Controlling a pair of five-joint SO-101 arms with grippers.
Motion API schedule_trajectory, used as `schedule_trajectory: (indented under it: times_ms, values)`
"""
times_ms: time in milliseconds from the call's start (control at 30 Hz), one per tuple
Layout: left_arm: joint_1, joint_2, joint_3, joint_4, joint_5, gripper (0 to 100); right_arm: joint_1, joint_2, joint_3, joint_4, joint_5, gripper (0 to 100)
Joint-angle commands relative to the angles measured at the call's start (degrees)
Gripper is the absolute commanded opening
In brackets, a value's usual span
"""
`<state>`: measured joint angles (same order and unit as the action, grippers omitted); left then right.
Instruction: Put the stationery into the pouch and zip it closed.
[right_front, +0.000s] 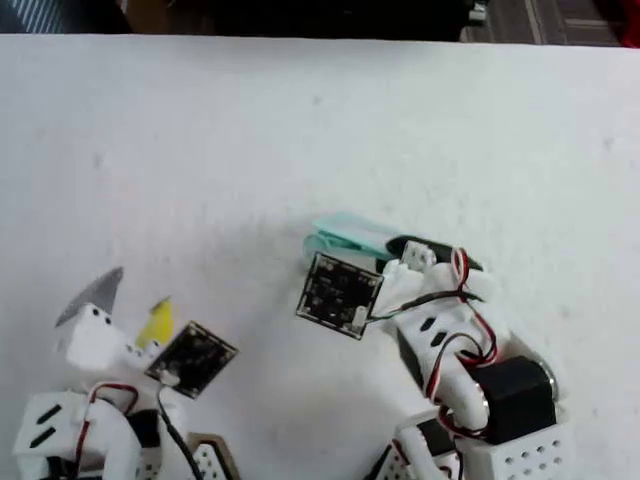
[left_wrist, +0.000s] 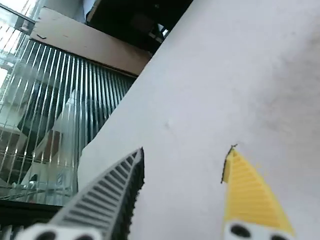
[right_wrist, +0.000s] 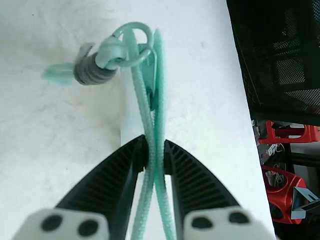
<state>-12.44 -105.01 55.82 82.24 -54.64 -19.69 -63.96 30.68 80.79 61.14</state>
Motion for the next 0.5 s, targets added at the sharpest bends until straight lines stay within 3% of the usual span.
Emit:
schedule_trajectory:
  times_ms: [0, 133, 233, 367, 467]
  values:
    - [1.01, 0.4, 2.64, -9.93, 8.53, 27, 0.84, 0.48, -2.55, -1.1, 0.53, 1.6]
    - [6.29, 0.4, 13.98, -26.99, 27.69, 27, 0.84, 0.48, -2.55, -0.92, 0.79, 1.6]
    - [11.74, 0.4, 23.74, -40.53, 37.98, 27, 0.84, 0.48, -2.55, -0.92, 0.79, 1.6]
    - [18.68, 0.4, 34.11, -53.27, 41.85, 27, 0.84, 0.48, -2.55, -0.66, 0.79, 1.6]
    - [23.25, 0.4, 36.48, -54.95, 43.69, 24, 0.84, 0.48, -2.55, -0.4, 0.88, 1.6]
